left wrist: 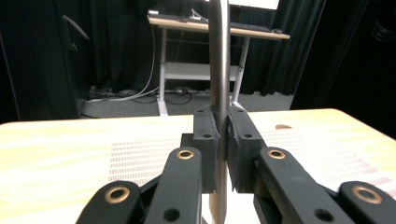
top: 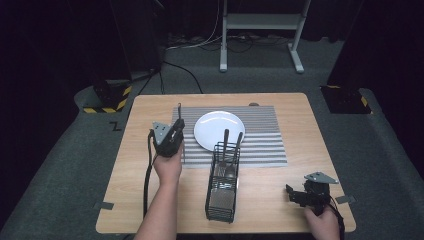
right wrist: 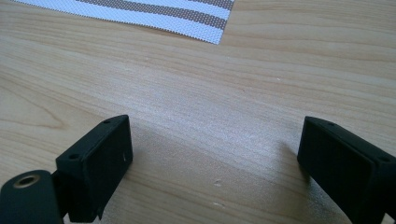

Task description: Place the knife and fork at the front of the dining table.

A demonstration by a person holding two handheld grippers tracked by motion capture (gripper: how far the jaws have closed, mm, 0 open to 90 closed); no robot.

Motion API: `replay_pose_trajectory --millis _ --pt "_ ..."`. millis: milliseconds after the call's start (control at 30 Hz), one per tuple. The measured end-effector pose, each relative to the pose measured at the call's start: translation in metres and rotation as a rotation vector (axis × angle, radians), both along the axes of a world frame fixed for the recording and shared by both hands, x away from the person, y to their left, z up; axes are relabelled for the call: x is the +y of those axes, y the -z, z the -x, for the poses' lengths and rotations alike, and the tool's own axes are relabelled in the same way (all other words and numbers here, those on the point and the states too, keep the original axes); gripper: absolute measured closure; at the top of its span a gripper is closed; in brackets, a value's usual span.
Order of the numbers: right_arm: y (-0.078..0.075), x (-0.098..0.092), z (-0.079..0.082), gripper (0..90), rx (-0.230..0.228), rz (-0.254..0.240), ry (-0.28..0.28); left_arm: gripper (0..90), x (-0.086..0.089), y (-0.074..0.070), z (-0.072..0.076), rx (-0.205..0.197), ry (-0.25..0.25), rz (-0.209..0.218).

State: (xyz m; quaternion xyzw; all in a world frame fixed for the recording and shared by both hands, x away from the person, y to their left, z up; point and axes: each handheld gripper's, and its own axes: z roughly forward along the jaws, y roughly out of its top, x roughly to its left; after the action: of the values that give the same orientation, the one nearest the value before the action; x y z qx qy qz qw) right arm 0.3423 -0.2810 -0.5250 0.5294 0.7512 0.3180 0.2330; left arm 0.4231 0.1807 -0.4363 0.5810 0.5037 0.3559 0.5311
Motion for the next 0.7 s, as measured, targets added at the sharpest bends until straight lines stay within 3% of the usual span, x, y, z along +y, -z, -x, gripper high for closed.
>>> replay_pose_trajectory --millis 133,400,700 --pt "0.0 0.0 0.0 9.9 0.0 -0.001 0.003 82.9 0.001 0.008 -0.006 0.016 -0.004 0.005" --pt "0.0 0.0 0.0 9.8 0.0 0.0 0.002 82.8 0.001 0.019 -0.018 0.005 -0.006 0.028" --pt "0.0 0.0 0.0 9.8 0.0 0.0 0.003 82.8 0.005 0.028 -0.043 0.055 0.008 0.072"
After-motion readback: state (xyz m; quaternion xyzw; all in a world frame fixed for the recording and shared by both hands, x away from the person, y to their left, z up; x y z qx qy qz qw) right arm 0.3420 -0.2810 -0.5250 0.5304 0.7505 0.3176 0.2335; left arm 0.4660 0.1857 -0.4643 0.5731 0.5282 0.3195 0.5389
